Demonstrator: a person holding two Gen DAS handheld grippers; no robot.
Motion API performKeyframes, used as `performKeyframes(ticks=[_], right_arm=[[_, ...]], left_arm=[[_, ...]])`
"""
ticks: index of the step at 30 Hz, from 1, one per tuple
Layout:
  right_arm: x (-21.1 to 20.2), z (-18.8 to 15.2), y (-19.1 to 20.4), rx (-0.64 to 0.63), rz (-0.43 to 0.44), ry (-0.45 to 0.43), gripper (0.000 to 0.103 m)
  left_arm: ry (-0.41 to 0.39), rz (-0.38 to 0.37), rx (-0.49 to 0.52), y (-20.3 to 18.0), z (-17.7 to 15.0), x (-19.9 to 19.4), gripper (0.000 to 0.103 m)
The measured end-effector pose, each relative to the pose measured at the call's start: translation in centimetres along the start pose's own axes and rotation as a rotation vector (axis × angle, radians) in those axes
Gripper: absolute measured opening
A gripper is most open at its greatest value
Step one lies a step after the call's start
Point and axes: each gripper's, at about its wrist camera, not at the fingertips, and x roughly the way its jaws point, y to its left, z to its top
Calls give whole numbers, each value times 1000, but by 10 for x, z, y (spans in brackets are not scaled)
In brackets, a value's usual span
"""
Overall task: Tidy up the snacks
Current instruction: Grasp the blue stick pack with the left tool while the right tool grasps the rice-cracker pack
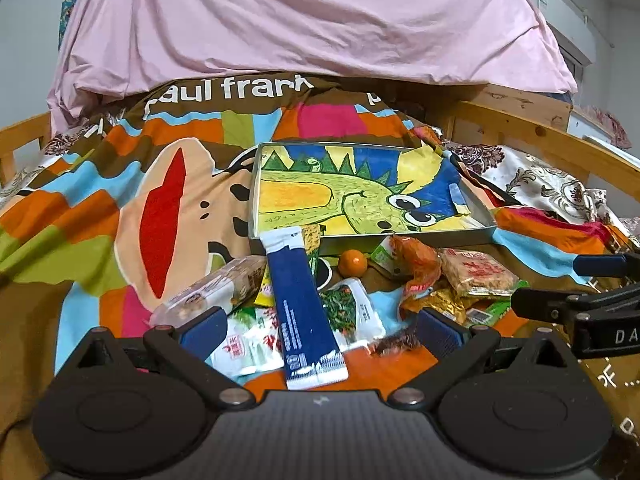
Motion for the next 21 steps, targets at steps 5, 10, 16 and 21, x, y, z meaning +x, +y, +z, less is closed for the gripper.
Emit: performKeyframes(ticks=[5,10,16,21], right_arm=[[10,-5,-1,12,0,-2,102],[24,-6,-3,1,-17,-8,102],[39,-5,-9,19,-40,-40,102],[54,-3,-14,24,-90,-64,102]], left_arm=[[6,-3,-8,1,4,16,103],[23,-6,-18,2,6,33,103],[58,4,-3,2,6,54,103],[89,-3,5,4,8,72,103]])
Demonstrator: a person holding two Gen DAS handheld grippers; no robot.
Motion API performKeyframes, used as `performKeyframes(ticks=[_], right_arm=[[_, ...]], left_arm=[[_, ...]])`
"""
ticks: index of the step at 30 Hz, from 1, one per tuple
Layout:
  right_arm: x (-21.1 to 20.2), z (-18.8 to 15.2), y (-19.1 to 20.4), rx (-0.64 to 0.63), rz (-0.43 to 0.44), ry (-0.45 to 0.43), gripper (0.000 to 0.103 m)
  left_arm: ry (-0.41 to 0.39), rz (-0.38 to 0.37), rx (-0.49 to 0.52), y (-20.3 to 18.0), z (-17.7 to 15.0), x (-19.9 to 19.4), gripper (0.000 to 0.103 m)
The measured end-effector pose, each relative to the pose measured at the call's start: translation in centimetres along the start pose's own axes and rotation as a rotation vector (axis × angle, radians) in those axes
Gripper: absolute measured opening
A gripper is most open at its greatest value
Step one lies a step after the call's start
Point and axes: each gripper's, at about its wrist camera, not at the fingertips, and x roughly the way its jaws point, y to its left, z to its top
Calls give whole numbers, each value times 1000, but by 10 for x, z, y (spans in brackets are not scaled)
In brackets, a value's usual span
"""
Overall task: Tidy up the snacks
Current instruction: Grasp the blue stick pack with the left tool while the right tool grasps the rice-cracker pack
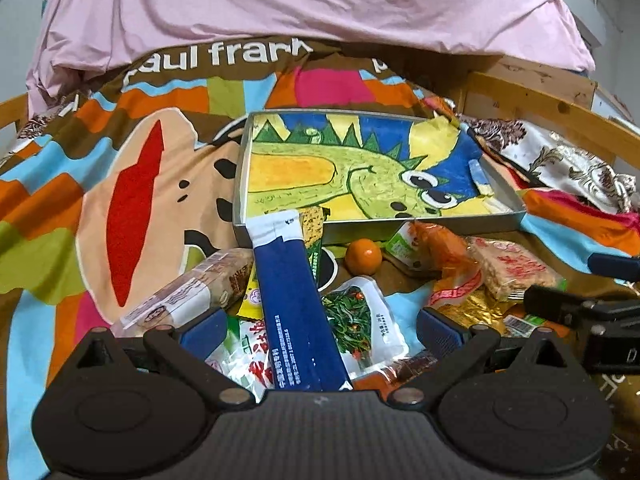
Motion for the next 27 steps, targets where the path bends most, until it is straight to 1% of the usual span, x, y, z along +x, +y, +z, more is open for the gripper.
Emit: performKeyframes(ticks=[2,5,8,14,16,18,19,21,22,23,27], right_arm=[[9,1,-1,5,-6,7,102],[22,0,-2,13,-42,17,102],[34,-3,0,25,-74,37,102],[49,-5,4,44,-83,54,102],[53,-6,6,46,-89,64,102],[58,-6,7,47,-96,82,102],[60,-7,7,51,-97,90,102],[63,-9,7,61,-92,100,102],[62,-10,6,68,-90,94,101],[61,-11,6,72,-89,90,97],[56,-13,9,77,-85,79,92]], left_arm=[[12,-1,-3,0,2,7,103],[25,12,-13,1,4,15,103],[39,30,-43,5,4,24,103],[41,6,-113,16,3,33,102],[39,3,-129,18,2,35,98],[36,-6,-137,19,1,36,92],[34,-9,-140,19,1,36,91],[29,-3,-146,19,1,37,87],[29,2,-149,19,1,37,85],[30,11,-150,18,1,38,83],[30,43,-149,17,2,36,75]])
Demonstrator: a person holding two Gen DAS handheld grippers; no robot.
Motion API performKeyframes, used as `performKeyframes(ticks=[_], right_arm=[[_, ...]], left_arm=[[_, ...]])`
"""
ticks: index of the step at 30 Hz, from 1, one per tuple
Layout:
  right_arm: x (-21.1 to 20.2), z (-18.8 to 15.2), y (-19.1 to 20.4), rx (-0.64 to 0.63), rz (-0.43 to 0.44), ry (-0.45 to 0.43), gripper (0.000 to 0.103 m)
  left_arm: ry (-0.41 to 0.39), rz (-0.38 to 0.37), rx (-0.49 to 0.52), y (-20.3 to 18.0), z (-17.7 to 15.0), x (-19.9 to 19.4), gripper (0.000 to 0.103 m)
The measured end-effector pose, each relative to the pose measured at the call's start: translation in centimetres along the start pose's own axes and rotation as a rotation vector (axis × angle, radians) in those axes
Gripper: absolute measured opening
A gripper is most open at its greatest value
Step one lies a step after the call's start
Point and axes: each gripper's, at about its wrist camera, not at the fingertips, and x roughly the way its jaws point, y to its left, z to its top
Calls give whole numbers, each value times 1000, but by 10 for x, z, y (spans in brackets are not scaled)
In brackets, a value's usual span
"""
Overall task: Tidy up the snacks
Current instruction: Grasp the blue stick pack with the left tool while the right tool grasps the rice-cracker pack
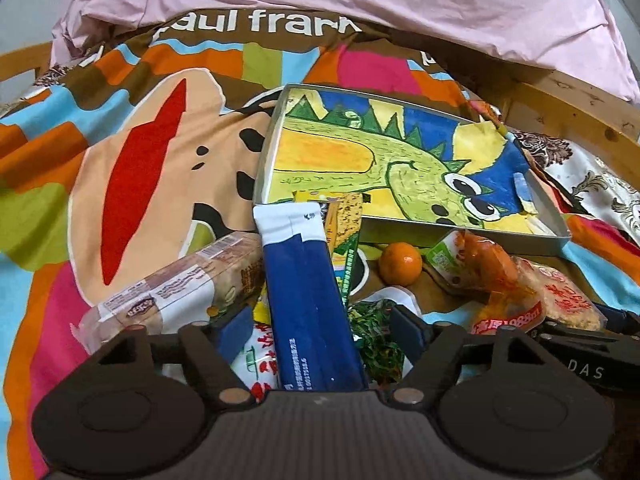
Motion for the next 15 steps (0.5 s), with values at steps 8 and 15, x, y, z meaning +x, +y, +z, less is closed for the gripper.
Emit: performKeyframes(ticks=[8,15], right_arm=[[-25,-9,2,8,39,-31,89],[-44,-19,-3,34,66,-36,89]], left_arm=[[-12,9,-4,3,-6,-12,59],[-41,-1,19,-5,-17,-27,51]])
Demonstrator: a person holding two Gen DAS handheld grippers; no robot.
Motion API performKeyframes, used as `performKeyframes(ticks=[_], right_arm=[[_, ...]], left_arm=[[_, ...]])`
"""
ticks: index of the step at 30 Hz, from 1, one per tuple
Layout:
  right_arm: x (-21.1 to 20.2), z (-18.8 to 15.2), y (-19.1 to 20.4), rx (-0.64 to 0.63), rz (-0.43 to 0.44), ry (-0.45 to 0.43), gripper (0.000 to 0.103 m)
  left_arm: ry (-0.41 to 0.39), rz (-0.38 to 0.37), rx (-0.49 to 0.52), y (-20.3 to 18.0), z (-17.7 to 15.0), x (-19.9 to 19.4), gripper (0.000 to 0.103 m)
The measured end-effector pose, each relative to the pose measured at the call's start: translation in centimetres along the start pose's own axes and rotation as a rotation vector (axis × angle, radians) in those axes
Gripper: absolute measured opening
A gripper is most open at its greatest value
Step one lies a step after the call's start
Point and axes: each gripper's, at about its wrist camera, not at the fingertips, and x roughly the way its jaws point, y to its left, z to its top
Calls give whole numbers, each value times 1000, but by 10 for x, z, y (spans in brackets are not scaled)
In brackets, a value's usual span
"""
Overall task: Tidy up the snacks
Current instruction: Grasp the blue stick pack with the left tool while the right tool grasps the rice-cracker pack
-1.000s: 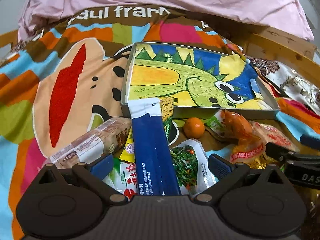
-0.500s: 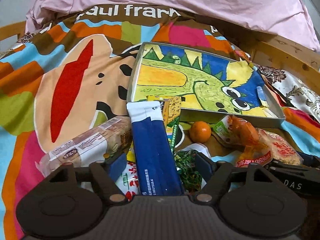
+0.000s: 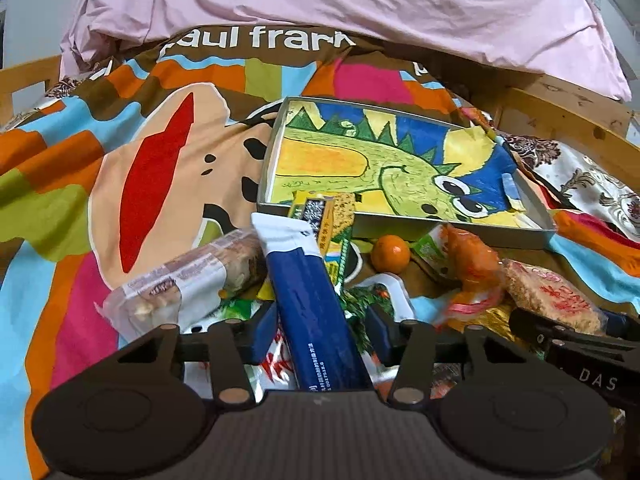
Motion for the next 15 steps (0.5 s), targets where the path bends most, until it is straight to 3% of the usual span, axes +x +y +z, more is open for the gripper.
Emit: performKeyframes(ticks=[6,10,13,15], right_arm=[[-5,-7,1,-19,13,-6,91],[3,-6,-3,8,31,16,99],[9,-5,-2,16,10,16,102],[12,-5,1,1,2,14,103]], left_arm=[[5,-4,24,-6,-7,-4,50],[9,-4,27,-7,-7,-3,54],[17,6,44,-11,-8,-2,63],[23,28,42,-12,-10,-1,76]])
